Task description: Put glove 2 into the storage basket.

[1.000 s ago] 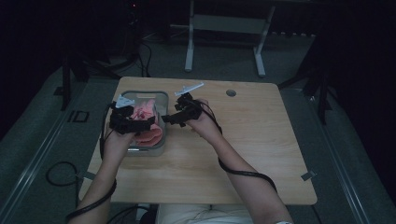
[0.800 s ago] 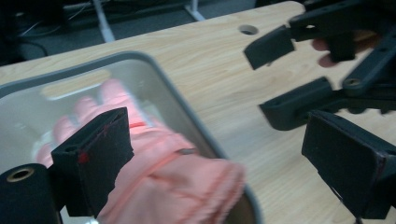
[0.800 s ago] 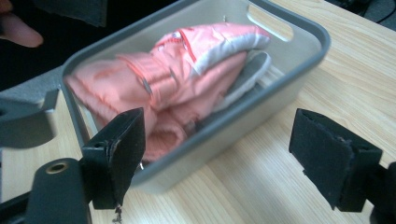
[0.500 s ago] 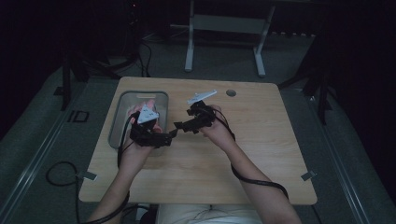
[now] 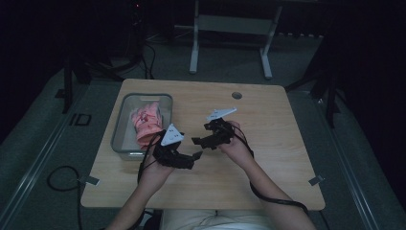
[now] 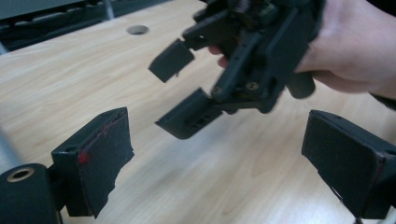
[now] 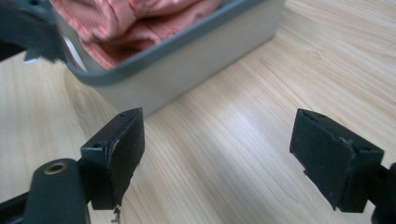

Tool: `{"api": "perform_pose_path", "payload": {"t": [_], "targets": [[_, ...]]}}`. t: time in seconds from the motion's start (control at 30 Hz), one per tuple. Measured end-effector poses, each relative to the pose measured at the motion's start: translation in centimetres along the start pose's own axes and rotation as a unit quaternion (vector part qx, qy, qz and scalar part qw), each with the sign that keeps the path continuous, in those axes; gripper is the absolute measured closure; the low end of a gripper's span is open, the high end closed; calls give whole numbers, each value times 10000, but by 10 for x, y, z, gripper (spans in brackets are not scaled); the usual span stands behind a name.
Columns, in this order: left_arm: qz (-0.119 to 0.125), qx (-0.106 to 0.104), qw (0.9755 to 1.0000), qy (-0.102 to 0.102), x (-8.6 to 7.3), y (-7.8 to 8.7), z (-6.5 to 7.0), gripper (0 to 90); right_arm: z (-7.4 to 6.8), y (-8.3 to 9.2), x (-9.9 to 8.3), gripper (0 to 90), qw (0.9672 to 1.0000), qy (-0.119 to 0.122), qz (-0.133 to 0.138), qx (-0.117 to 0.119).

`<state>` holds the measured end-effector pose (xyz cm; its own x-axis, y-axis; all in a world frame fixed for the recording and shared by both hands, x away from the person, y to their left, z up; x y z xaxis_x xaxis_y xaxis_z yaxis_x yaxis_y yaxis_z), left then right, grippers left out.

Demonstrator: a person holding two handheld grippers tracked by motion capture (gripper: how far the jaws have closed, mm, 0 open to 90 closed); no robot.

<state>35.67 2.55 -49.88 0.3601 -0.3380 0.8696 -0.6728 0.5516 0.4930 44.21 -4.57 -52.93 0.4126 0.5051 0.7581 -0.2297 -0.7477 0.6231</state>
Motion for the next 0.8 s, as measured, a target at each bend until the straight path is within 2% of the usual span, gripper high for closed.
{"api": "perform_pose_path", "payload": {"t": [0.17, 0.3, 0.33, 0.4, 0.43, 0.57, 0.73, 0.8], "targets": [[-87, -163, 9997, -131, -10, -9, 15, 81, 0, 4, -19, 179, 10000, 7, -4, -25], [-75, -217, 9997, -104, -15, -14, 20, 81, 2, 9, -32, 179, 9999, 54, 41, -84], [-106, -311, 9994, -76, -19, -17, 23, 80, 3, 10, -35, 179, 9999, 78, 44, -111], [-136, -335, 9993, -88, -21, -19, 24, 80, 3, 11, -39, 179, 9999, 79, 41, -134], [-117, -444, 9989, -78, -25, -22, 28, 80, 4, 12, -45, 179, 9999, 38, 31, -115], [-87, -562, 9984, -58, -32, -29, 34, 80, 6, 14, -55, 176, 9999, 41, 18, -142], [-169, -545, 9982, -193, -43, -37, 38, 80, 8, 16, -65, 169, 9999, 41, 18, -163], [-200, -580, 9980, -155, -46, -40, 39, 80, 8, 16, -70, 169, 9998, 66, 11, -166]]}}
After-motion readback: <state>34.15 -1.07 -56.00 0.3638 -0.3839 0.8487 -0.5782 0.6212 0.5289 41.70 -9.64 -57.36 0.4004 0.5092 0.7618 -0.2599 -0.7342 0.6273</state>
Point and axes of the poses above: each handheld gripper's, and its own axes: y roughly backward along the jaws, x roughly out of its top, z roughly to its right, the point moved 9 cm from there along -y, roughly forward along the jaws, and after that the axes turned 8 degrees about x, right-handed, at the moved point
